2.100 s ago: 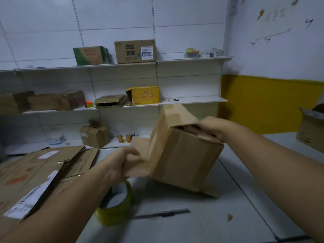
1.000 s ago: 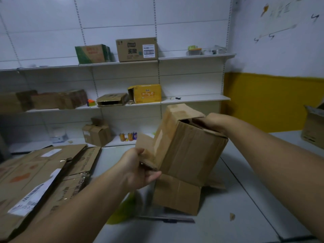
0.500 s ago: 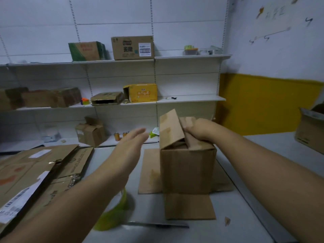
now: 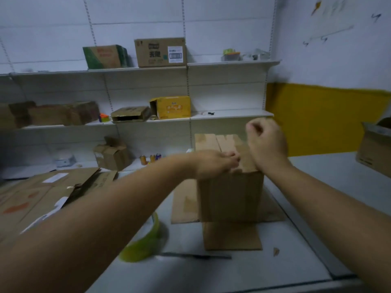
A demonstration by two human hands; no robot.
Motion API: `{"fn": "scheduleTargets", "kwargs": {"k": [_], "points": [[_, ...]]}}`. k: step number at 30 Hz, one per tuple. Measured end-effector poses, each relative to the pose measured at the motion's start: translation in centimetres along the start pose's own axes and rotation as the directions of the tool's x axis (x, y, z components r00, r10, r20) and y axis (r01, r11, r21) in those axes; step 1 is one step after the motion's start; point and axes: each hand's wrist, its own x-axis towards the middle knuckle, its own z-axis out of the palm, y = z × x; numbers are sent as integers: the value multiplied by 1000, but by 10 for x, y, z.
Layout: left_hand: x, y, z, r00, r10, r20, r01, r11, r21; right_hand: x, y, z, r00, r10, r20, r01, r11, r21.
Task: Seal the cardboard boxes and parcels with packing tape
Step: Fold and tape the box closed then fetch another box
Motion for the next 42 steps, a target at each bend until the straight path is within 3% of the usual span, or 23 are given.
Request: {"fn": "scheduleTargets", "kwargs": {"k": [1, 2, 3, 5, 6, 7, 8, 9, 11, 14, 17, 20, 21, 23, 30, 33, 38, 42], "points": [[0, -1, -6, 998, -31, 50, 38, 988, -148, -13, -12, -13, 970, -201, -139, 217, 969, 115], [-2, -2, -10, 997, -40, 72, 56, 969, -242, -30, -27, -27, 906, -379, -187, 414, 886, 211], [-4, -3, -12, 996, -41, 76, 60, 958, -280, -49, -39, -33, 834, -534, -142, 550, 777, 307], [-7, -5, -11, 995, -38, 88, 61, 961, -271, -89, -59, -33, 638, -757, 141, 660, 631, 407], [-8, -5, -10, 994, -36, 101, 61, 967, -249, -108, -65, -25, 543, -767, 342, 663, 641, 386], [-10, -4, -9, 994, -40, 104, 64, 970, -233, -123, -69, -14, 476, -683, 554, 635, 703, 320], [-10, -4, -8, 995, -42, 96, 64, 970, -234, -134, -71, -3, 461, -523, 717, 561, 798, 221], [-10, -4, -8, 996, -40, 86, 59, 970, -234, -141, -68, 5, 455, -381, 805, 480, 866, 139], [-12, -2, -7, 997, -29, 78, 45, 975, -216, -151, -57, 15, 503, -195, 842, 260, 963, 68], [-11, -2, -5, 998, -20, 57, 32, 975, -221, -161, -45, 8, 573, -116, 811, 167, 986, 23], [-11, -1, -4, 999, -18, 43, 27, 975, -220, -165, -46, 4, 581, -177, 795, 243, 969, 38], [-13, -1, -4, 999, -28, 38, 36, 971, -238, -164, -54, 10, 479, -110, 871, 176, 984, 28], [-13, -2, -4, 999, -31, 29, 37, 969, -244, -164, -55, 13, 466, -111, 878, 214, 977, 9], [-14, -4, -2, 1000, -25, 11, 27, 967, -254, -168, -53, 14, 500, -148, 854, 280, 960, 3], [-9, -3, 0, 1000, 11, 6, -9, 970, -243, -176, -47, 11, 575, -187, 796, 260, 965, 39], [-11, -6, 7, 990, 50, -128, -84, 958, -274, -180, -43, 13, 584, -206, 785, 273, 961, 49], [-26, -13, 11, 940, 126, -318, -183, 971, -154, -181, -39, 14, 592, -216, 776, 258, 963, 71], [-73, -30, 19, 814, 169, -556, -223, 974, -31, -181, -37, 16, 585, -225, 779, 259, 962, 84]]}}
